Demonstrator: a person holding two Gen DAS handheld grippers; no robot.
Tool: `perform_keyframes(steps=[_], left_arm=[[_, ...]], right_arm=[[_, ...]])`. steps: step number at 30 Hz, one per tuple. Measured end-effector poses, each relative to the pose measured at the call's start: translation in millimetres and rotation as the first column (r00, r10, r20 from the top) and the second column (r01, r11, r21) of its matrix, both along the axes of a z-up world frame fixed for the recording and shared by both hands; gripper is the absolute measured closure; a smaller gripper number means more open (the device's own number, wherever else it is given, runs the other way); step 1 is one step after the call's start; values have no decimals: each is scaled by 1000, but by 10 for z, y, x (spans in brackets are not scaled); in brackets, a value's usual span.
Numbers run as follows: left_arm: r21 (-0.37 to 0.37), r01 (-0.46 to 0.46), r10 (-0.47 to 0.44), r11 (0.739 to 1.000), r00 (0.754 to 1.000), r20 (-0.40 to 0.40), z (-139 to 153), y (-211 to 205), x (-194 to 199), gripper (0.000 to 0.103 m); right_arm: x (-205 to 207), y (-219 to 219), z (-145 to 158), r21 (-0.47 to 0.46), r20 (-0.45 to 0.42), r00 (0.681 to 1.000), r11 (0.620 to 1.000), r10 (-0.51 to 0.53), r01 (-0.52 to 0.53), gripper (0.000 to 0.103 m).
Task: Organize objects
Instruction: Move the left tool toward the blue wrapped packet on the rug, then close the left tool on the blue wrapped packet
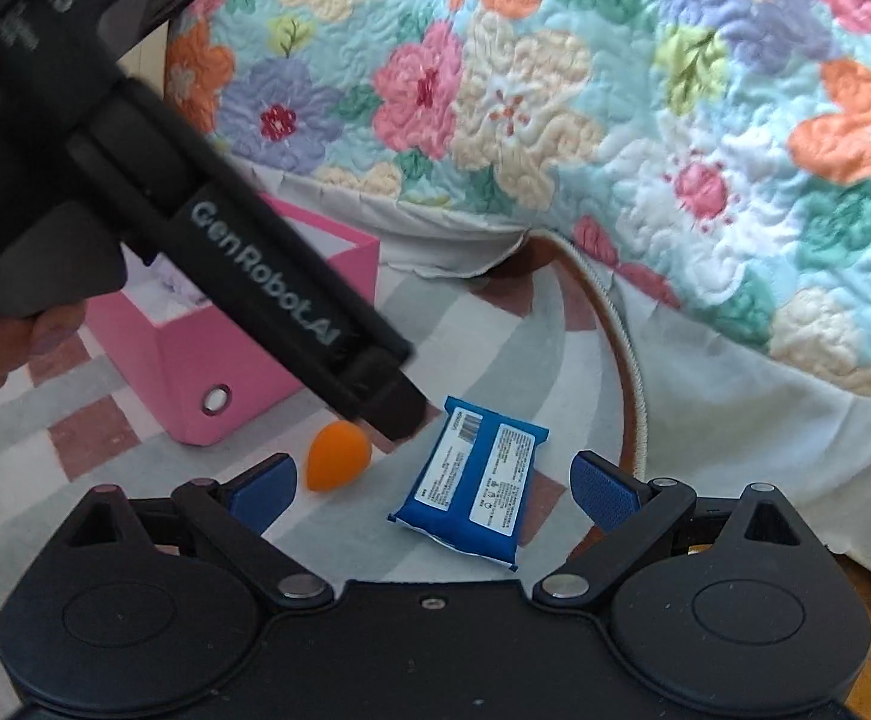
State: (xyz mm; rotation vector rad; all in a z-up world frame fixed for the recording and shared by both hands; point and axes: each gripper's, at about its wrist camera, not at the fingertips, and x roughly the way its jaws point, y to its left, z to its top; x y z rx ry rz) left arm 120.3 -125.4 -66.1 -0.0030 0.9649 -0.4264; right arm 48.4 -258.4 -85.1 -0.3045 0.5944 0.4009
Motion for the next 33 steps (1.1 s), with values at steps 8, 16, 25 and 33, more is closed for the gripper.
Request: perform_keyframes(steps=[8,16,25,33], left_arm=[[16,12,-11,1000,998,-58,-397,-173,323,32],[-13,5,-6,1000,995,-104,-688,-312,440,45],[27,-91,93,996,991,-97,-851,-284,580,52],[-14,-90,86,996,980,-181,-1022,-246,751,54]], right_arm=[[388,-161,-333,103,-101,993,993,-53,64,5],[567,-224,-615,150,-163,983,982,-88,113,5],[781,-351,-783,254,-278,954,950,-110,184,11],[844,-228,-840,174,-312,948,977,-61,120,15]])
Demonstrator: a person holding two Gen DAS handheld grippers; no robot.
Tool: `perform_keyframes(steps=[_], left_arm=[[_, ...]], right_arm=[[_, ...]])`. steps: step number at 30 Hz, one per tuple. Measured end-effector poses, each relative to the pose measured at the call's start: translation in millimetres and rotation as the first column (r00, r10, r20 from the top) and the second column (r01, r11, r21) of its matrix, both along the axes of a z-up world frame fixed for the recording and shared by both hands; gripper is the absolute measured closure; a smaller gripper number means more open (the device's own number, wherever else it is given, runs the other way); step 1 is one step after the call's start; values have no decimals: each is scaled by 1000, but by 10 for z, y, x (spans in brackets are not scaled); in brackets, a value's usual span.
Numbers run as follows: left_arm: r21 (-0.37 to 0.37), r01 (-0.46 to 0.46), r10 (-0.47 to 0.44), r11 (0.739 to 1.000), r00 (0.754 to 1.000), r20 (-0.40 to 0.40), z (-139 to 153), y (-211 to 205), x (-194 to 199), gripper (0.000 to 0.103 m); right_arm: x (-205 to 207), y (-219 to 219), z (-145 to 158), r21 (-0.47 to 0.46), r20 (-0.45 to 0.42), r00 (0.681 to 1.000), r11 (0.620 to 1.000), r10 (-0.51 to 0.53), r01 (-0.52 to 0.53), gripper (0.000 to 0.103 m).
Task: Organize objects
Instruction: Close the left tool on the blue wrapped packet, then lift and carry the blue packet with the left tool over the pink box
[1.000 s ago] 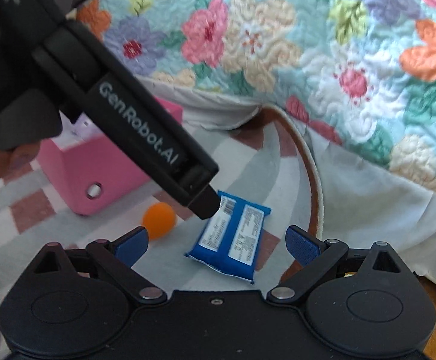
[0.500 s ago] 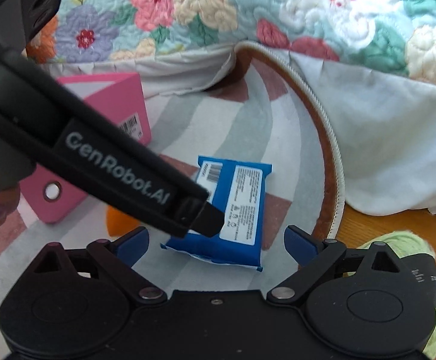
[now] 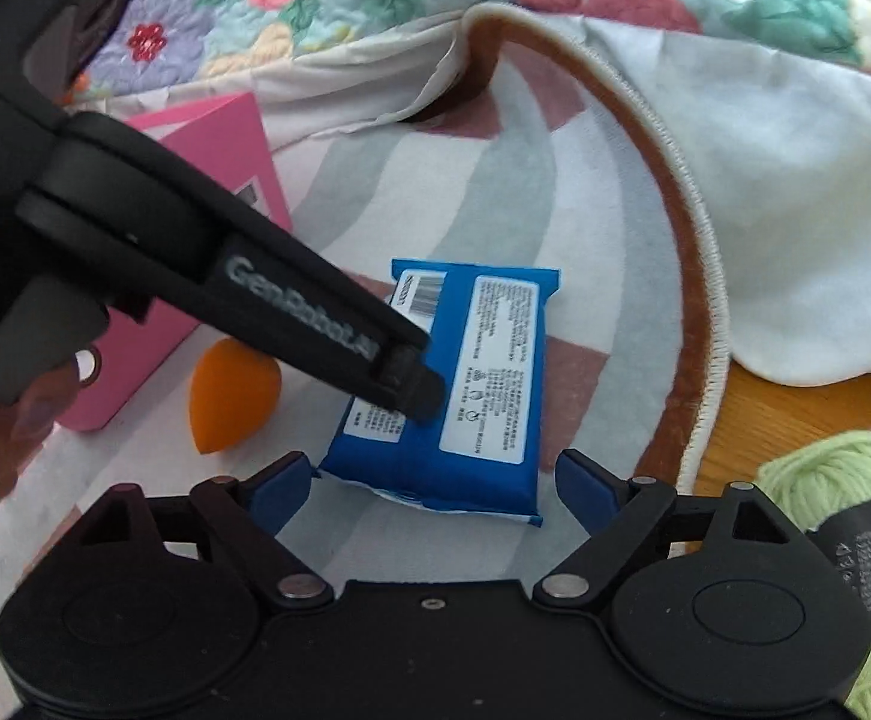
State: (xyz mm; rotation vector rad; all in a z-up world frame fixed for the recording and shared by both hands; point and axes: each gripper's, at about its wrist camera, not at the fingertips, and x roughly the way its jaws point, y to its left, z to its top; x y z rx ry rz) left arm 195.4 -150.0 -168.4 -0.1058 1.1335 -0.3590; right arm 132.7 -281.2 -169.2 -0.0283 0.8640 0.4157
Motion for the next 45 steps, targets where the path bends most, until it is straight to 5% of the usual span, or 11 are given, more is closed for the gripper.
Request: perform_keyframes(steps=[4,9,12,25,32,37,45], left_arm=[[-21,-15,15,1000,1000,10,-7,-21,-53,66],[-26,-17,18,1000,1000,17,32,-16,-93,80],[-38,-5,5,999,1000,3,46,-14,-111,80],[-71,47,-56,996,990,-126,74,7,-471,80],[-55,55,-61,997,990,-123,18,45,-600,79],[-33,40,-42,999,997,-61,5,59,-583,66],[-103,-7,8,995,1000,5,-18,106,-653,80]], right_arm=[[-32,20,-4,0,14,1000,1000,-13,13,20],[-116,-61,65,25,4,995,995,-100,100,39],[-99,-155,78,59,-32,991,990,-129,131,46],[-508,-182,201,61,-155,987,997,-40,50,47],[-709,-56,169,-5,-151,988,999,36,-38,41],[-677,-74,97,40,-145,989,999,5,1,26],[-677,69,0,51,-72,997,998,-36,39,11]])
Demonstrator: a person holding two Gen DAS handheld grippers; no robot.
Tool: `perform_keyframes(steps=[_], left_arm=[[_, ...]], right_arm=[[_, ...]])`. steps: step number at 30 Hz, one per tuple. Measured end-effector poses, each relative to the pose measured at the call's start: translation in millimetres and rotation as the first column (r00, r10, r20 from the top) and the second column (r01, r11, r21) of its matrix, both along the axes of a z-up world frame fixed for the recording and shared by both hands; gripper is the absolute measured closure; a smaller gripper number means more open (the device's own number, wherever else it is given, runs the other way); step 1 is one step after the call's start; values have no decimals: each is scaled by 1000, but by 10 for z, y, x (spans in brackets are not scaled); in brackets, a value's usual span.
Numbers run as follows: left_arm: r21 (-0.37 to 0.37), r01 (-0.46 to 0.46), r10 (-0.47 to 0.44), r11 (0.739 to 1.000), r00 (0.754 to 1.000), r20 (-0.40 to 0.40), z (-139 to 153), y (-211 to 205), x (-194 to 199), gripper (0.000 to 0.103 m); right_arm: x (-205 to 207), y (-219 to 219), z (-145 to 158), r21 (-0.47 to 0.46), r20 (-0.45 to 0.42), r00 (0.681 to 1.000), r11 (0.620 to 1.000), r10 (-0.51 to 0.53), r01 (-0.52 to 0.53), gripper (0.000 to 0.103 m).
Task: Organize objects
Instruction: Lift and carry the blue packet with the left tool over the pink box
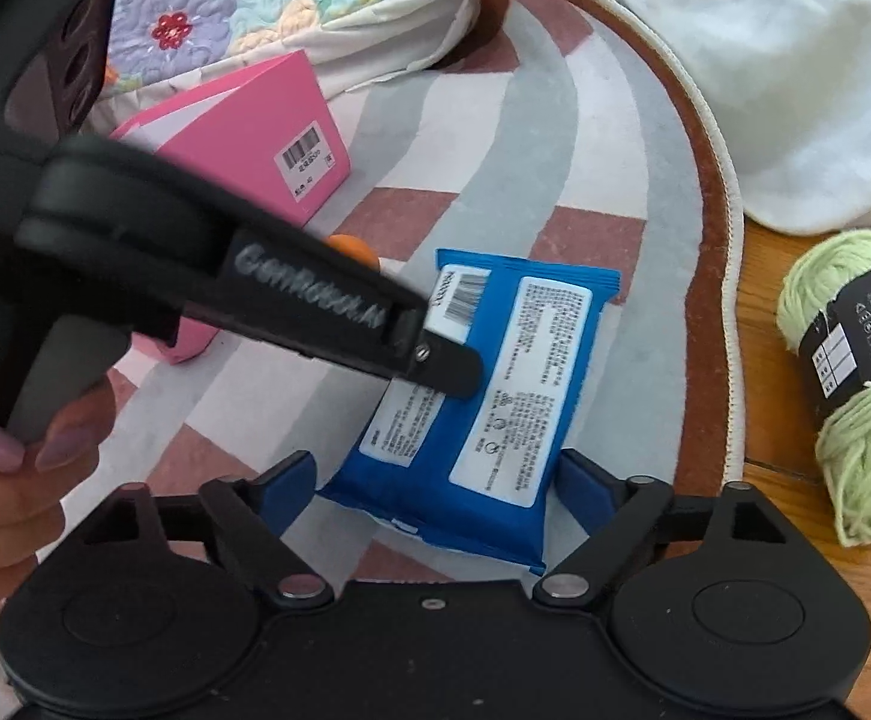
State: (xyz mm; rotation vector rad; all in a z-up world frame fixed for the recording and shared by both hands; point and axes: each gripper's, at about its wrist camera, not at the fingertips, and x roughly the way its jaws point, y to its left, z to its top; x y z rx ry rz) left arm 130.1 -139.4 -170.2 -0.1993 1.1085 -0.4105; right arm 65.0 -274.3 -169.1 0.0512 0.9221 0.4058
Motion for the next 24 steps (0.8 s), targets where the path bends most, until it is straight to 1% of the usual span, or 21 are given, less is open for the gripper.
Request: perform_keyframes(steps=[2,5,7,10,13,14,16,21,24], left_arm=[[9,-8,8,1000,1000,23,1,-25,-48,80],[33,-2,1,999,999,41,12,-67,-74,80],[32,2,-3,999,999,35,14,-64,-64,80],[2,-3,3,1000,1000,10,6,-16,-37,80],[-15,1,-1,1000,1000,-2,17,-10,-53,80],[-18,7,-7,1000,1000,-1,30,-18,-66,80],[-26,19,-19,999,1000,6,73,-43,-99,80],[-35,50,-49,998,999,22,216,-98,-166,80],[-26,64,-63,998,998,21,292,-107,-205,80]], right_arm=[[-59,39,-26,-20,34,999,1000,-13,14,11],[-77,28,-36,-11,52,997,999,-49,50,11],[-64,30,-29,-8,52,996,998,-68,68,11],[-63,50,-30,-19,58,996,998,-63,64,10],[-60,34,-27,-13,64,995,997,-70,71,16],[-53,23,-24,-11,62,995,997,-80,81,21],[-49,-20,1,8,52,995,996,-88,87,25],[-60,-28,71,-3,34,996,996,-87,87,29],[-75,-33,152,6,18,995,995,-95,95,30]])
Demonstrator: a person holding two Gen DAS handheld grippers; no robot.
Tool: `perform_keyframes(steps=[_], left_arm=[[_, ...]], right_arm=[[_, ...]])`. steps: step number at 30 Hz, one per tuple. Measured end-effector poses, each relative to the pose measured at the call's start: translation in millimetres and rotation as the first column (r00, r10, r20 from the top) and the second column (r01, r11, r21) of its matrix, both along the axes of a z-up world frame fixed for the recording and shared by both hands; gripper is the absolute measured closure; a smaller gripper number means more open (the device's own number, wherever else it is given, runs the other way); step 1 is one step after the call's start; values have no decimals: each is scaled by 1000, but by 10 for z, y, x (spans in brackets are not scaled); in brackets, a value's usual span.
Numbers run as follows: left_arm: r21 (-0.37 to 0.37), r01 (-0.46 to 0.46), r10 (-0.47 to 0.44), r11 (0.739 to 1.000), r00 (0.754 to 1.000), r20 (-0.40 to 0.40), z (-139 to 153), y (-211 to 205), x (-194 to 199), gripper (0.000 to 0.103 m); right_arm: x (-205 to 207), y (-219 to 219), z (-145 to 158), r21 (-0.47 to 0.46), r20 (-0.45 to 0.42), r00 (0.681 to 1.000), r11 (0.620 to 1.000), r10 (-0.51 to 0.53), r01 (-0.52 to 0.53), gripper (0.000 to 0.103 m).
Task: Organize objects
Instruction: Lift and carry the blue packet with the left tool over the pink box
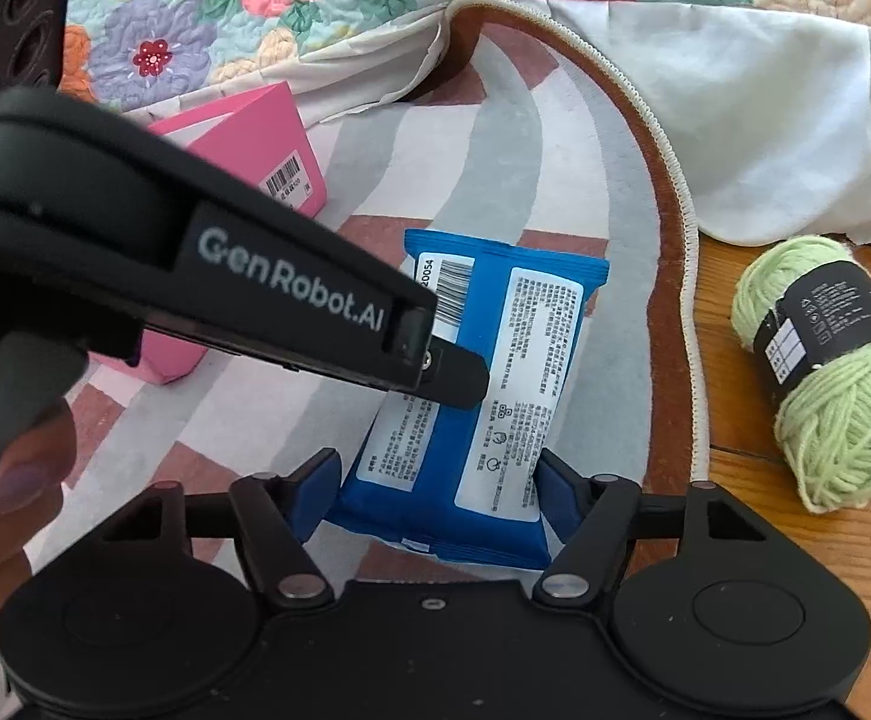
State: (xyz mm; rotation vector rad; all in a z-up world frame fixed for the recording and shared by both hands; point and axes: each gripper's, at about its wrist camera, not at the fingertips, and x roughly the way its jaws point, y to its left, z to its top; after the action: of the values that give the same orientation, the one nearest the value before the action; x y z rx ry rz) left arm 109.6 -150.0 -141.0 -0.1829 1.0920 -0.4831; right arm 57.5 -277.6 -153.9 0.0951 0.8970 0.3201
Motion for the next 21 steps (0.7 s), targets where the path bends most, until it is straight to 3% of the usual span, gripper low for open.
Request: perform_keyframes(steps=[9,14,21], left_arm=[[-41,40,-40,998,999,0,147,151,-149,80],[-58,49,-51,997,998,-34,206,267,-250,80],[-26,73,-74,997,997,-38,254,406,-393,80]], right_arm=[[-127,34,256,4,-37,999,1000,8,-8,30],[-169,110,396,3,-103,994,1000,24,-24,30],[-293,178,517,49,-123,991,998,52,-46,30]])
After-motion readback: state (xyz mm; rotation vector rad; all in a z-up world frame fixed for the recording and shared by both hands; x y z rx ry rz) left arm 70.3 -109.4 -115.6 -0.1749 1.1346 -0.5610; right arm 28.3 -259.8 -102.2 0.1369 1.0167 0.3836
